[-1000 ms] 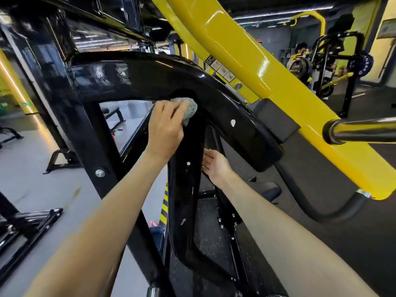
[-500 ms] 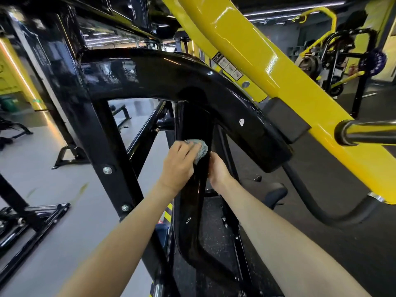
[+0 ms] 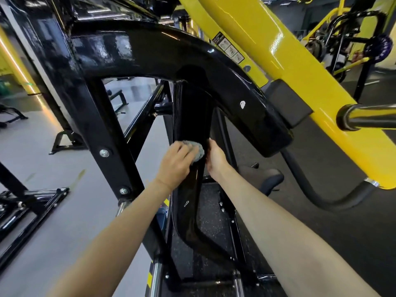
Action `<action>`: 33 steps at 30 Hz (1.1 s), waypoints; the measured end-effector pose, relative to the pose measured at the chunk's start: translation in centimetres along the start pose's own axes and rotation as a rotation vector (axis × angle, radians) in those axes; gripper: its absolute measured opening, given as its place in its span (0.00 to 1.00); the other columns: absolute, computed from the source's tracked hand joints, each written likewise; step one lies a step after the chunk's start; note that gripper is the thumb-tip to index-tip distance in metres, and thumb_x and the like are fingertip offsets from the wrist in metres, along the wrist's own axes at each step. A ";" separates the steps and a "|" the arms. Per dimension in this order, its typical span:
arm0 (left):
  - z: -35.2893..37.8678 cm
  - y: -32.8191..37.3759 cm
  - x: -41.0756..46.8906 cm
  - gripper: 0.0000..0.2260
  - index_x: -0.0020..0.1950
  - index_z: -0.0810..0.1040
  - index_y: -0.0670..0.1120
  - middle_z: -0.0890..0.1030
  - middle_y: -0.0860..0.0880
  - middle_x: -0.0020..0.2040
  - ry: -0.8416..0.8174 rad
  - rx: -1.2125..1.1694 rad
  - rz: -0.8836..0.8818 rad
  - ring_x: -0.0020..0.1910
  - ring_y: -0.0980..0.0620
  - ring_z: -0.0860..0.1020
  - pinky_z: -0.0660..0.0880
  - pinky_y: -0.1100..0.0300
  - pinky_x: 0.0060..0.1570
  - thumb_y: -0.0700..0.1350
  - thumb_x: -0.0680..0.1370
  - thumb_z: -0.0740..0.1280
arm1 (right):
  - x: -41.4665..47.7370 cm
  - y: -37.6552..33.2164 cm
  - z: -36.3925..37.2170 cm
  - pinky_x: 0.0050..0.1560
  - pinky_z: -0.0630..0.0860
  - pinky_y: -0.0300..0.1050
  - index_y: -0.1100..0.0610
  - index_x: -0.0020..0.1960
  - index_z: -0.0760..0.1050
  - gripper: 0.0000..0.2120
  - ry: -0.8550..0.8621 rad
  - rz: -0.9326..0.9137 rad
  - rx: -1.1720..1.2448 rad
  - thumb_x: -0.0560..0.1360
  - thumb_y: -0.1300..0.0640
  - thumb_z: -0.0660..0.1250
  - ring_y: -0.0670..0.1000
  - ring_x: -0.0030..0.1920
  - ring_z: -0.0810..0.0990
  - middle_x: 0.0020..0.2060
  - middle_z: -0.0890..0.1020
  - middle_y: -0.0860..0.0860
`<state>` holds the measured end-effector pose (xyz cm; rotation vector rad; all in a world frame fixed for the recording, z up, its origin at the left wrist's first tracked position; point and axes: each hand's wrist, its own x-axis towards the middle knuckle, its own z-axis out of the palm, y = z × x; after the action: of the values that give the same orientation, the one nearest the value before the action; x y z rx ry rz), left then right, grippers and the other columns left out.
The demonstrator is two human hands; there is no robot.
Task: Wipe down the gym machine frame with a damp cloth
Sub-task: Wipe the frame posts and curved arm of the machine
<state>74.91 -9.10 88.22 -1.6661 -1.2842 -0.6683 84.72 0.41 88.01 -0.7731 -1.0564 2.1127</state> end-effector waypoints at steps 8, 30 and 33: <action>-1.0 0.5 3.2 0.11 0.49 0.80 0.34 0.77 0.39 0.40 0.081 -0.079 -0.183 0.41 0.43 0.68 0.70 0.52 0.41 0.28 0.72 0.59 | 0.2 0.3 -0.4 0.46 0.78 0.44 0.58 0.61 0.77 0.18 0.008 -0.031 -0.018 0.82 0.47 0.56 0.52 0.50 0.82 0.50 0.83 0.54; 2.2 0.8 -4.3 0.06 0.52 0.77 0.38 0.77 0.43 0.44 -0.289 -0.007 0.388 0.40 0.44 0.72 0.75 0.50 0.40 0.34 0.77 0.62 | -0.2 -0.4 -1.6 0.56 0.75 0.44 0.53 0.55 0.79 0.15 -0.079 0.008 -0.044 0.83 0.49 0.56 0.49 0.53 0.80 0.51 0.83 0.51; 0.1 -0.4 2.3 0.09 0.53 0.77 0.36 0.78 0.40 0.44 -0.095 -0.005 0.288 0.41 0.43 0.71 0.73 0.50 0.43 0.33 0.79 0.58 | -0.5 -0.4 -2.0 0.50 0.76 0.43 0.56 0.53 0.79 0.15 -0.112 0.007 -0.036 0.83 0.52 0.55 0.50 0.48 0.81 0.47 0.83 0.53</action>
<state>75.23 -7.92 90.18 -1.8598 -1.0776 -0.4235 86.59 1.11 87.42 -0.6826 -1.1548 2.1693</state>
